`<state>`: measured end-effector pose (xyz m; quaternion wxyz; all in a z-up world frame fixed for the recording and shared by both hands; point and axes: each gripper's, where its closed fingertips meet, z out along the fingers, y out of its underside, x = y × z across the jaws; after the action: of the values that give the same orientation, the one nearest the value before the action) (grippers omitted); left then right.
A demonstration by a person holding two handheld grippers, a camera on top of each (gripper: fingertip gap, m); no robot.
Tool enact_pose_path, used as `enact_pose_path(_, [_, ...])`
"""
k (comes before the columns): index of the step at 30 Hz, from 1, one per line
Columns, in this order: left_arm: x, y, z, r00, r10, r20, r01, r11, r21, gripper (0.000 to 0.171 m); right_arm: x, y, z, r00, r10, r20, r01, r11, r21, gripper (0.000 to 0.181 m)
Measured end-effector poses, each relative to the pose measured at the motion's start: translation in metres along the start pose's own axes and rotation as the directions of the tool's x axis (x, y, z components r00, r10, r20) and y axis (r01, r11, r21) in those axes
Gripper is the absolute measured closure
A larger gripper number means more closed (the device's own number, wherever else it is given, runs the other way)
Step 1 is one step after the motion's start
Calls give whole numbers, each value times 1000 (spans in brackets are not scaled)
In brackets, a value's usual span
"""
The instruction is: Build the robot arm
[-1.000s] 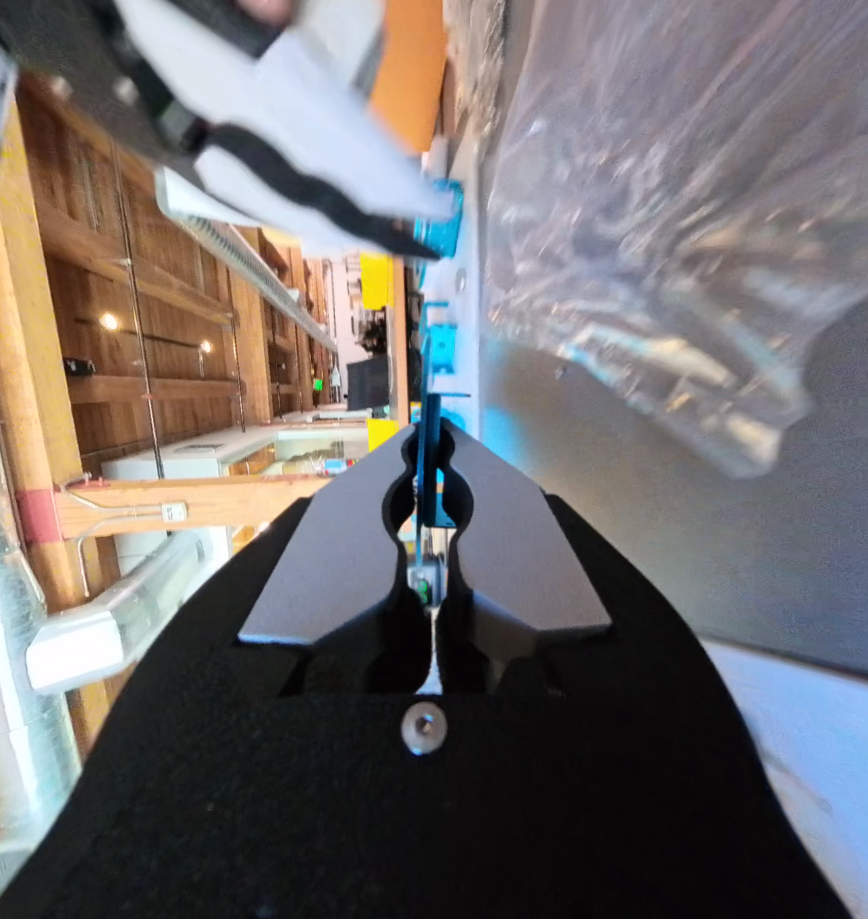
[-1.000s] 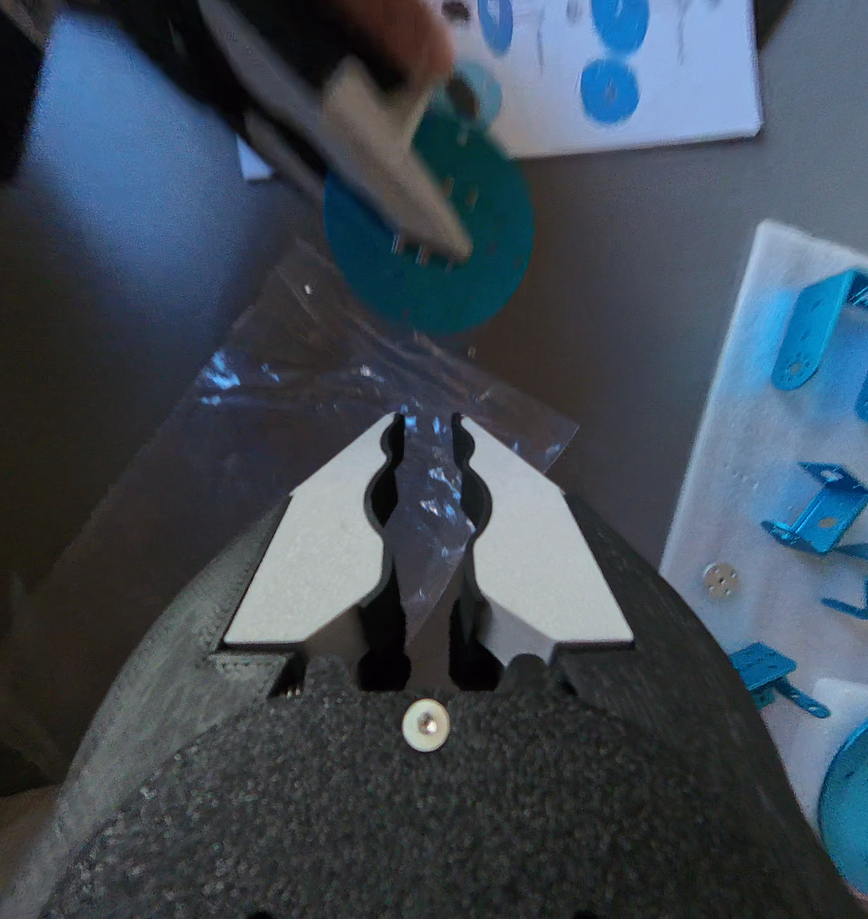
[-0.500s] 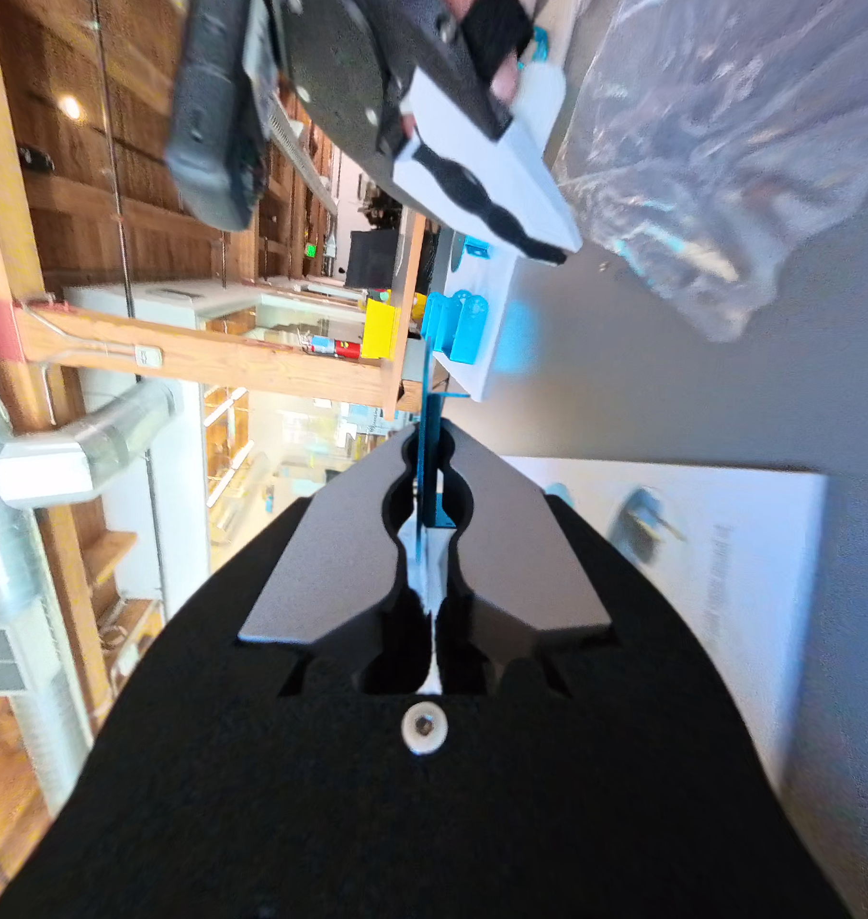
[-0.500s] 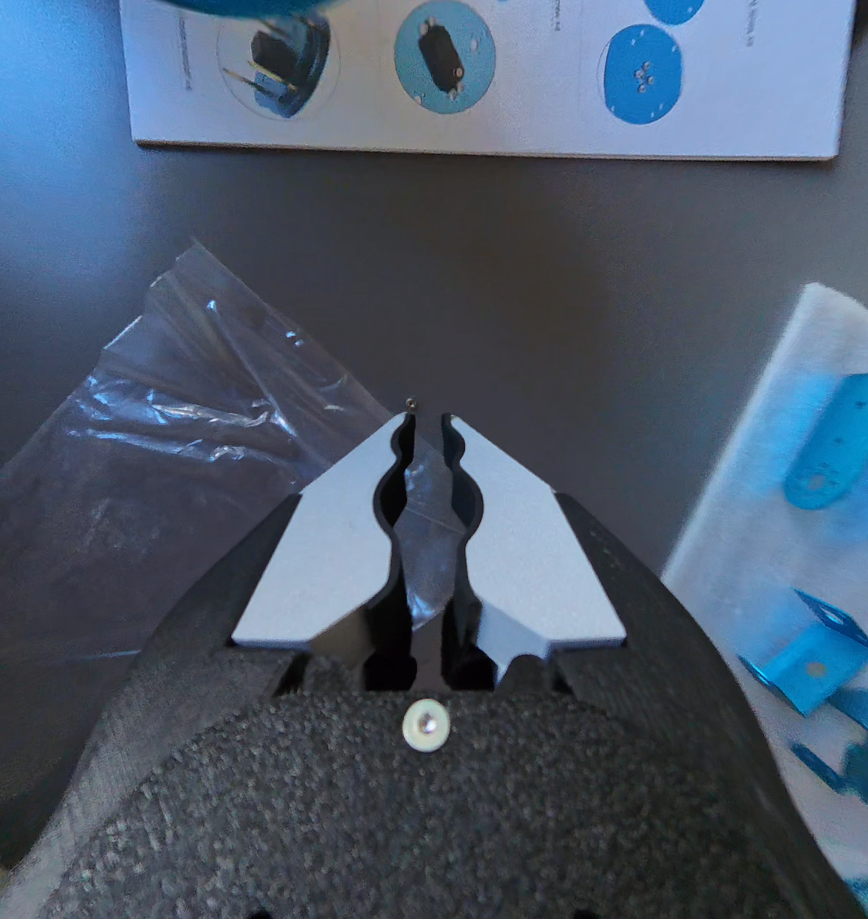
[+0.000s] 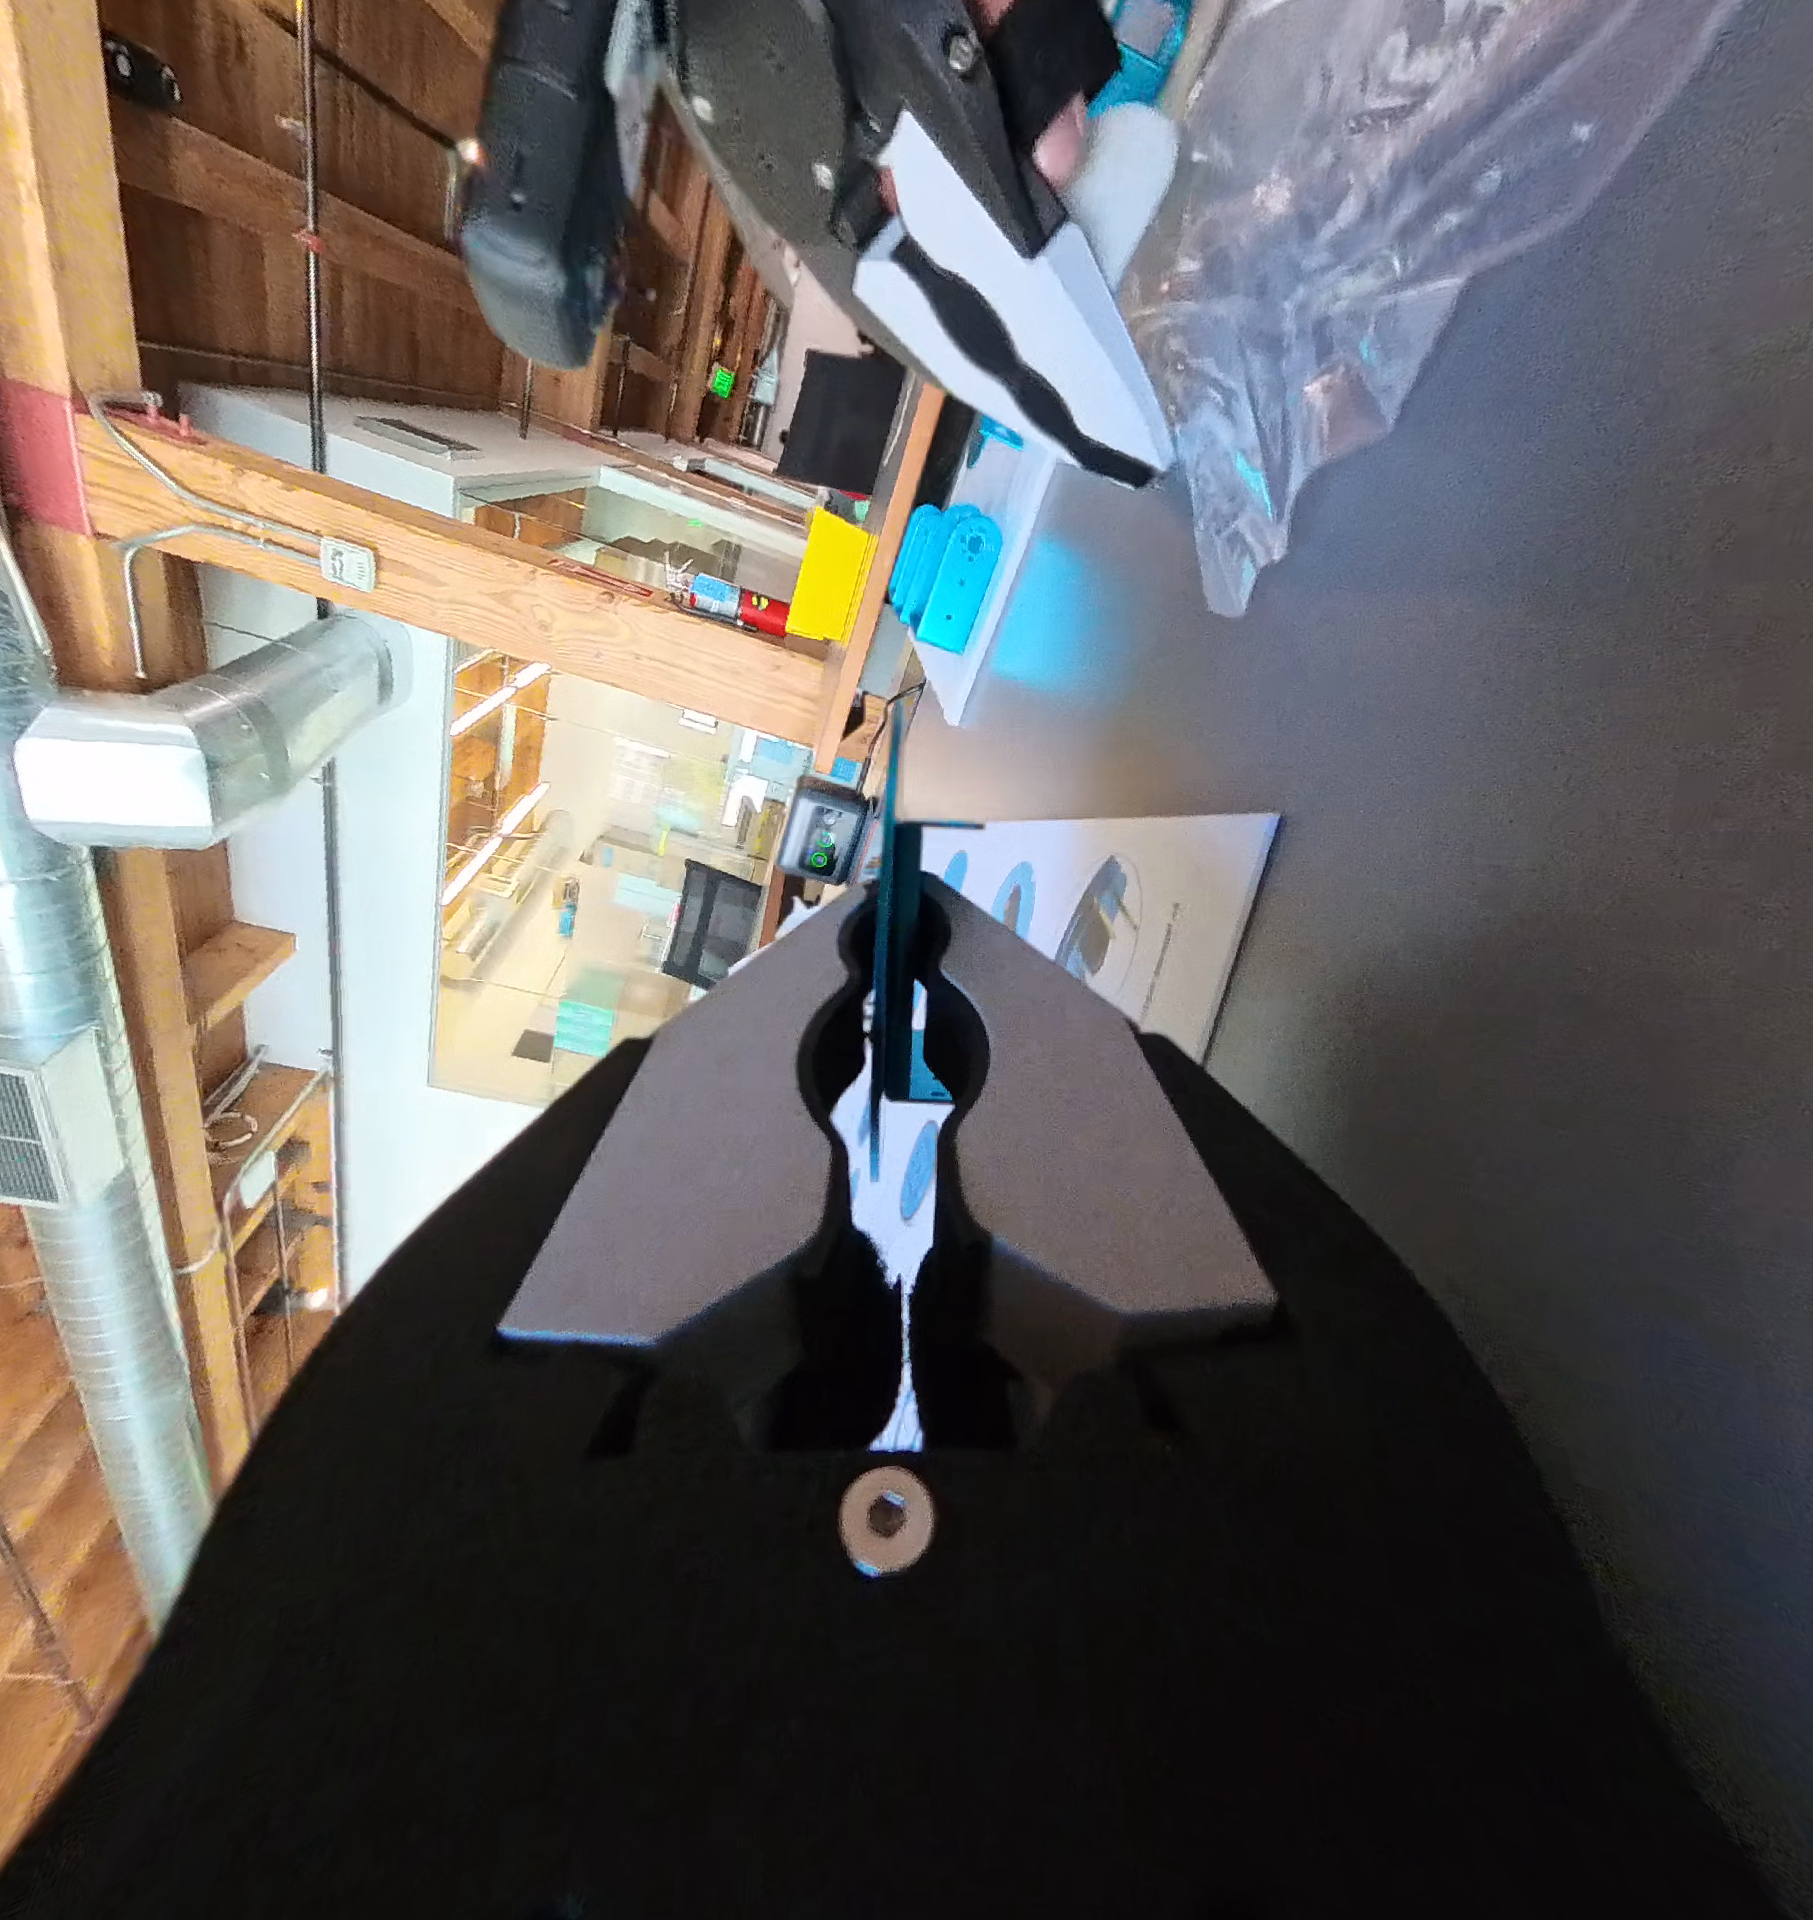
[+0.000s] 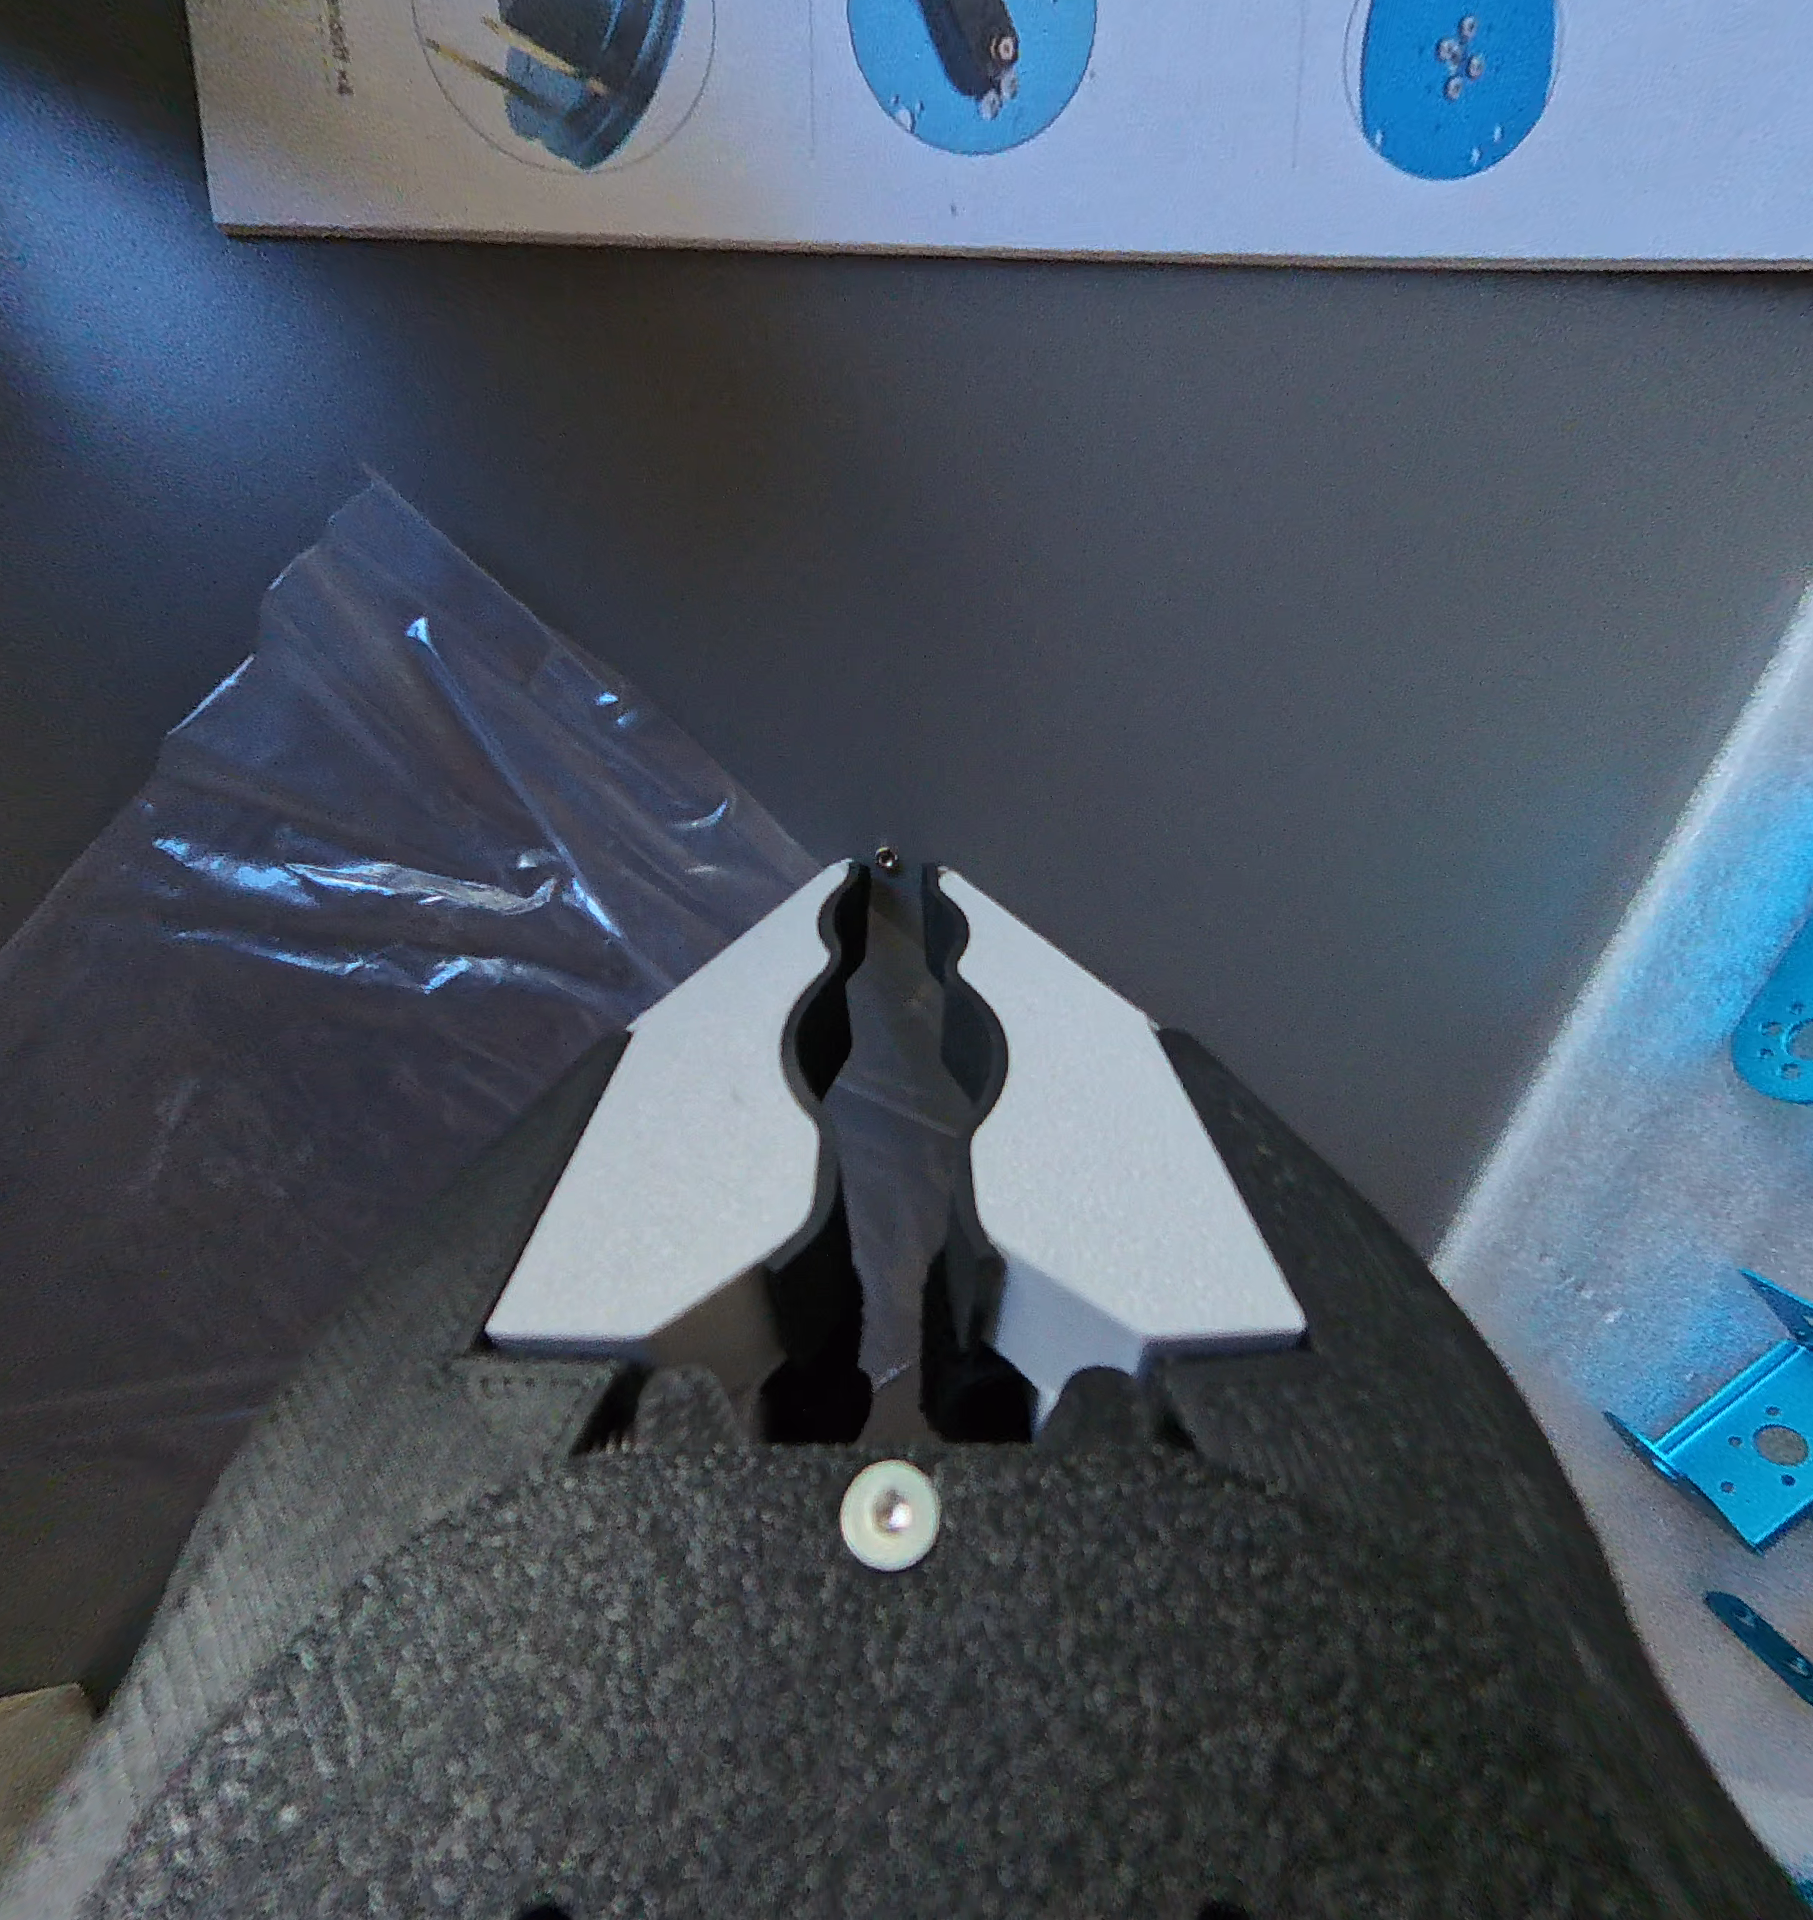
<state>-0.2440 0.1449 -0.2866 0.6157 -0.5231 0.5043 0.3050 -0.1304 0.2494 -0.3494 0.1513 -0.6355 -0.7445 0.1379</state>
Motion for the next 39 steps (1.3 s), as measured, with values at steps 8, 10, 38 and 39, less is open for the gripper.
enact_pose_path(8, [6,4,2,998,-42,-41,40,999,-33,170,-1,-2,1,1000,3,1,-3,1000,-30,173])
enact_pose_path(10, [7,3,2,998,-42,-46,40,999,-33,170,-2,-2,1,1000,-14,-8,14,999,-43,177])
enact_pose_path(38, [-96,6,192,972,212,99,-233,914,333,170,-26,-42,11,986,-161,34,161,987,-13,167])
enact_pose_path(39, [-91,4,189,959,256,120,-282,898,339,170,-24,-43,11,985,-166,38,167,986,-19,170])
